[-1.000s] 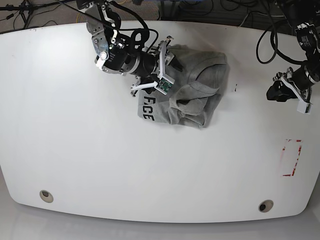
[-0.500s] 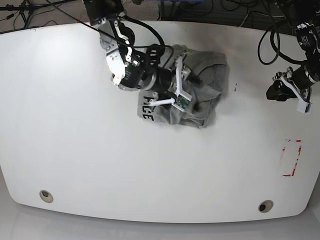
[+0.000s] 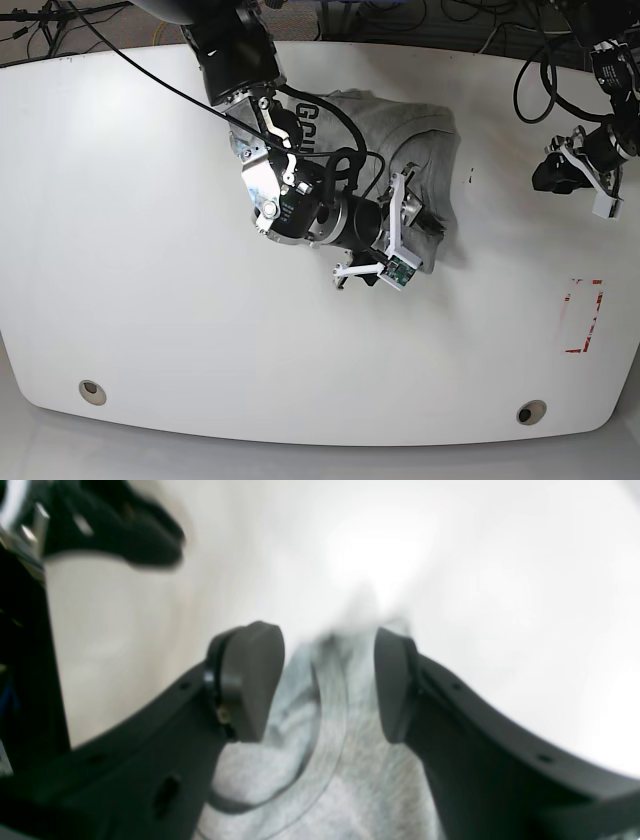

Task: Fold the T-shirt properly
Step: 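Grasp the bundle's edges with both grippers on opposite sides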

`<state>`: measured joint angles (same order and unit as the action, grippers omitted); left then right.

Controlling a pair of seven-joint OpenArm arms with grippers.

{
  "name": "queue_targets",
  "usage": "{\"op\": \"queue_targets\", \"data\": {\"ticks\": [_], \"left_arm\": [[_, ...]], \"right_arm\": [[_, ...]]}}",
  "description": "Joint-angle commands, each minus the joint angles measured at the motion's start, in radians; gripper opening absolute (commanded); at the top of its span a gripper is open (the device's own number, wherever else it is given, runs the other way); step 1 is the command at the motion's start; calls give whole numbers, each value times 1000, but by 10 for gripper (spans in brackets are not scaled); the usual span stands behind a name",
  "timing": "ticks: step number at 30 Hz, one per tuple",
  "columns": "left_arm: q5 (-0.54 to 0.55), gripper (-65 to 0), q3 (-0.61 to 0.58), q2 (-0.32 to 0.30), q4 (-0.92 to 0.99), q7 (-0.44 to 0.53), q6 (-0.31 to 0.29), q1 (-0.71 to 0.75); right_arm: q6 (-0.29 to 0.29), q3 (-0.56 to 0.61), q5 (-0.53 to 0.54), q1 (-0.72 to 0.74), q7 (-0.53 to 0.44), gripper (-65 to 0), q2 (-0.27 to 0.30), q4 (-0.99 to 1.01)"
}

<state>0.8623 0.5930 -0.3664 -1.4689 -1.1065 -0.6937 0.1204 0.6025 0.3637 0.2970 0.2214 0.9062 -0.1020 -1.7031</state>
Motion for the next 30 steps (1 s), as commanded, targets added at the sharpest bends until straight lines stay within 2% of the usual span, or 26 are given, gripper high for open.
{"op": "queue_targets", "data": {"ticks": [1,7,9,15,18,22,23,25,30], "left_arm": [[25,-403,3,-18,-19,21,-4,-11],[19,-403,-40,-16,-86,-16,-4,-9],[18,-403,-95,-15,-152,-21,-4,-9],[18,-403,-253,-16,-322,-19,-4,-9],[15,-403,-336,-13,-387,-19,-4,-9],[-39,-404,-482,-7,-448,-14,-4,8],[-50,-404,-499,-3,-454,-13,-4,9],[-110,-406,-549,33,-462,-4,-4,19],[-239,-406,-601,117,-464,21,-4,54]], "right_arm": [[3,-10,14,2,-14,-338,29,-47],[3,-22,14,-83,-12,-338,115,-119],[3,-41,14,-115,-12,-338,163,-159],[3,-87,6,-190,-12,-346,239,-217],[3,-119,8,-204,-14,-400,261,-219],[3,-164,6,-199,-16,-537,273,-197],[3,-168,6,-198,-16,-550,273,-194],[3,-193,5,-178,-16,-606,273,-168],[3,-200,5,-127,-25,-609,273,-104]]}}
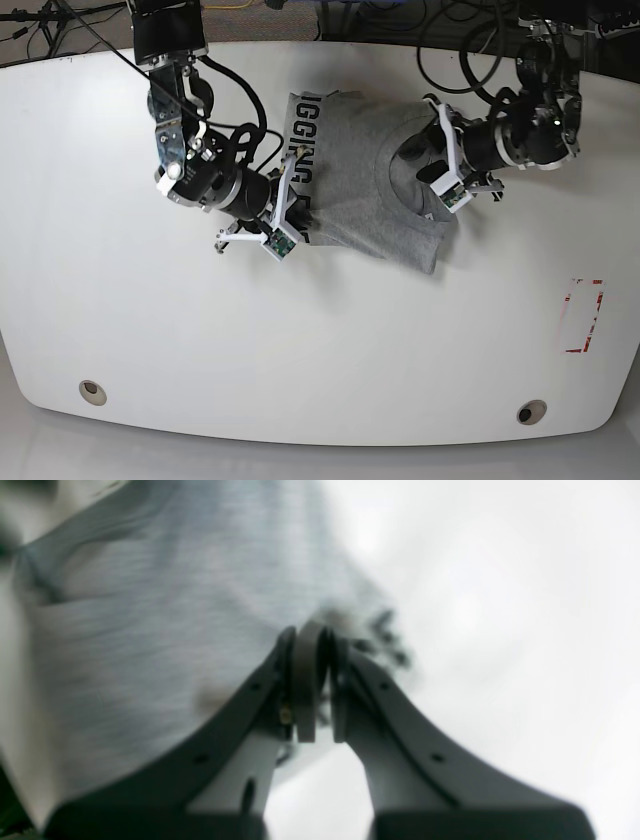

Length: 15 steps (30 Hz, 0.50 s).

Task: Fold the T-shirt properly
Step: 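Grasp the bundle's edges with both grippers on opposite sides, then rotate the bundle with both grippers, turning the lettered side toward the left gripper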

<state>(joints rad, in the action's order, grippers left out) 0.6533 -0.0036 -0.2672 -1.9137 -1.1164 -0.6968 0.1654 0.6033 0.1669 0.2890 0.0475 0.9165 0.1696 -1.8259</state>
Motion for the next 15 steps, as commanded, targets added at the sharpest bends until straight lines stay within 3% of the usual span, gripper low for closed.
{"op": "queue_targets", "data": {"ticks": [1,6,12,15], "left_arm": [[-51,-406,-9,35,-20,31,-1,18],[-111,-407,-12,111,-22,32,-1,44],[-180,-407,-16,153,-13,32,-1,67],[-238,-407,-26,168,-11,32,-1,69]], "right_arm": [[2,-3,13,55,-47,-609,5,35],[2,0,13,65,-155,-609,5,125],[2,0,13,71,-308,-609,8,289],[4,0,11,71,-393,-609,35,378]]}}
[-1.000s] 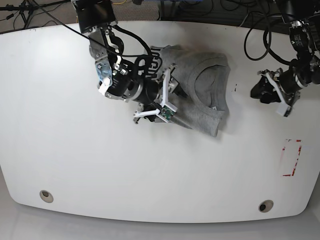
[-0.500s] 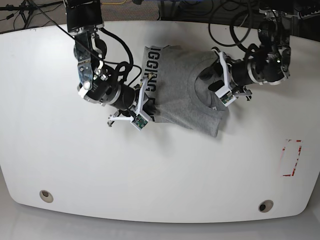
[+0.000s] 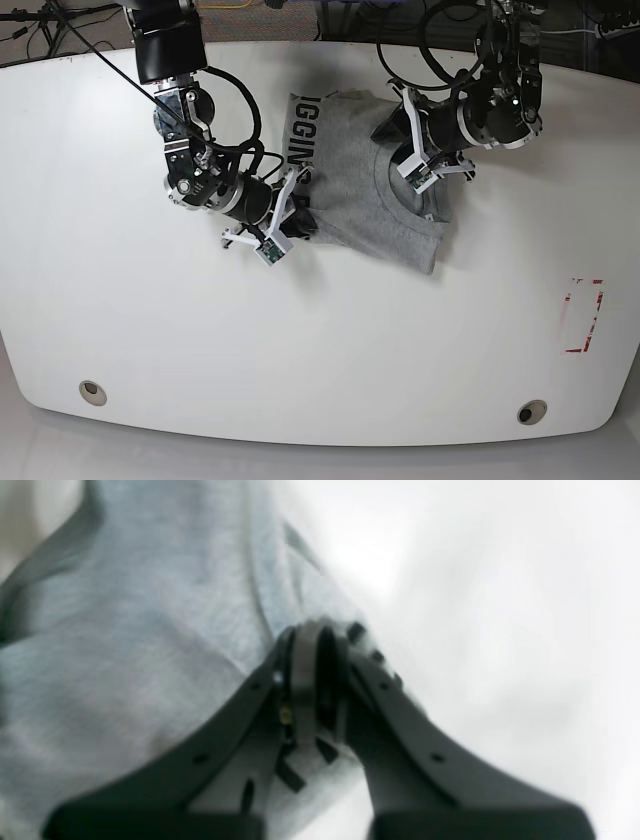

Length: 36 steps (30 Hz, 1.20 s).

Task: Fold the T-shirt properly
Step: 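Rotate the bundle with both grippers, turning the lettered side toward the left gripper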

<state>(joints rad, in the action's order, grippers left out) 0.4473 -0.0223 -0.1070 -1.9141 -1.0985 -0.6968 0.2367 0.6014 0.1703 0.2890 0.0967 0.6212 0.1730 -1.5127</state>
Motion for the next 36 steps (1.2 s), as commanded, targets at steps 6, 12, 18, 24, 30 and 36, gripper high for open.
{"op": "queue_targets", "data": {"ticks": [6,12,18,24,30,36], "left_arm": [[-115,-406,-47,8,-11,14,-1,-6],[-155,-406,-55,-30,-11,7,-1,-61],[-160,-406,-57,-69,64,7,-1,-135],[-157,-406,-57,-104,258,13,-1,-251],[-160,-406,-57,-129,448,56,-1,-365],[-161,-406,-57,-147,575,136,-1,-454]], "right_arm": [[24,8,0,16,-186,-609,66,156],[55,10,-4,-50,-199,-612,98,142],[51,8,-9,-144,-197,-612,99,51],[47,8,-9,-246,-194,-612,93,-47],[-30,16,-9,-329,-194,-612,87,-121],[-54,16,-9,-358,-194,-612,55,-164]]}}
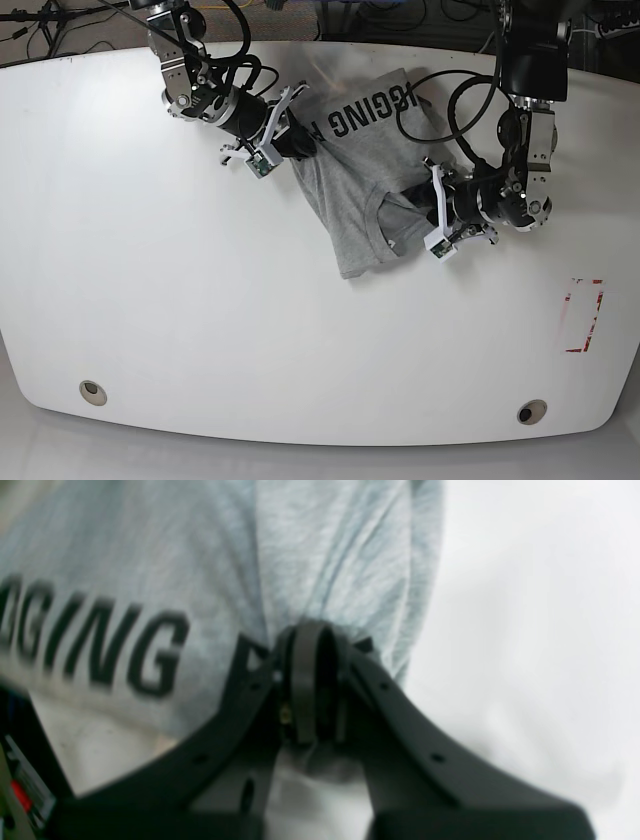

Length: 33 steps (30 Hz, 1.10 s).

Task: Fold the T-shirt properly
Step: 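Rotate the bundle with both grippers, turning the lettered side toward the left gripper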

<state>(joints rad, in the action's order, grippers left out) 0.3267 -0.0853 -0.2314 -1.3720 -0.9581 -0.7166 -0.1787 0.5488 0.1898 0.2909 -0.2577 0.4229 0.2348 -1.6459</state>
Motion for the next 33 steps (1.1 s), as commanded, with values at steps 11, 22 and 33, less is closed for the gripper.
{"op": "queue_targets", "data": {"ticks": [11,22,33], "left_arm": [[-33,-406,6,-23,16,-74,18,-199],[-33,-406,8,-18,-206,-249,18,-295],[-38,-406,15,-16,-458,-292,18,-48]], "right_arm": [[-2,-3,-11,4,20,-610,-12,-80],[-2,-3,-11,31,138,-610,-13,-187],[-2,-2,-11,116,162,-610,-71,-215]]}}
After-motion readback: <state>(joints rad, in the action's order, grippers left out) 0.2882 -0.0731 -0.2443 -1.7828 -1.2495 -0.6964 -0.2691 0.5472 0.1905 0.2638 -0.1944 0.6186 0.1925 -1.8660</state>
